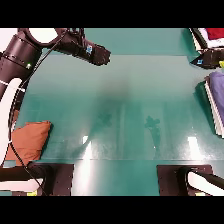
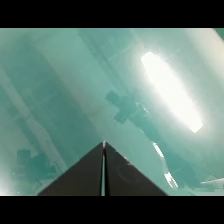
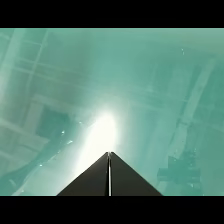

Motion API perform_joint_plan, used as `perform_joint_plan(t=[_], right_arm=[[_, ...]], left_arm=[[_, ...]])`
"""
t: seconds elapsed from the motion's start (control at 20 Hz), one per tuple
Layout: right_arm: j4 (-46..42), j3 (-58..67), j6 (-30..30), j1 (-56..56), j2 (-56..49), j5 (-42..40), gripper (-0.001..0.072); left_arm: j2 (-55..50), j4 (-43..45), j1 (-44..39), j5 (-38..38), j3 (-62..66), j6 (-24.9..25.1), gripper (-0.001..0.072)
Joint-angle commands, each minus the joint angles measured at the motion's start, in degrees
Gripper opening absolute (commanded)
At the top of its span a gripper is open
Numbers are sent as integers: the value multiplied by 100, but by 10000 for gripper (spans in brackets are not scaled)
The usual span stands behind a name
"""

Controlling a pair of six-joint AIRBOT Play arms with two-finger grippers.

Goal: Fold the shirts.

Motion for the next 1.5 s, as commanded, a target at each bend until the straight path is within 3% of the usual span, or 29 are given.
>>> perform_joint_plan(t=[0.0, 0.65, 0.85, 1.0, 1.25, 1.3, 1.35, 1.4, 1.45], right_arm=[[-2, 7, 2, 4, 0, 55, 19], [0, 4, 7, 4, 0, 431, 19], [0, 4, 7, 4, 0, 442, 18], [2, 4, 7, 4, 0, 442, 19], [0, 4, 4, 7, 0, 439, 19], [0, 0, 4, 4, 0, 435, 19], [0, 0, 4, 4, 0, 437, 19], [-2, -2, 2, 4, 0, 437, 19], [-2, -4, 2, 4, 0, 435, 19]], left_arm=[[0, 2, -2, 0, 0, 0, 23], [22, 42, 35, 304, 7, 2, 23], [535, 767, 586, -1329, -2, 109, 22], [1388, 1685, 1202, -2055, -293, 105, 23], [2870, 3292, 2072, -3270, -1969, -107, 25], [3064, 3449, 2203, -3329, -2365, -181, 179], [3230, 3486, 2341, -3298, -2798, -306, 552], [3329, 3486, 2459, -3209, -3213, -516, 681], [3383, 3482, 2542, -3145, -3591, -614, 644]])
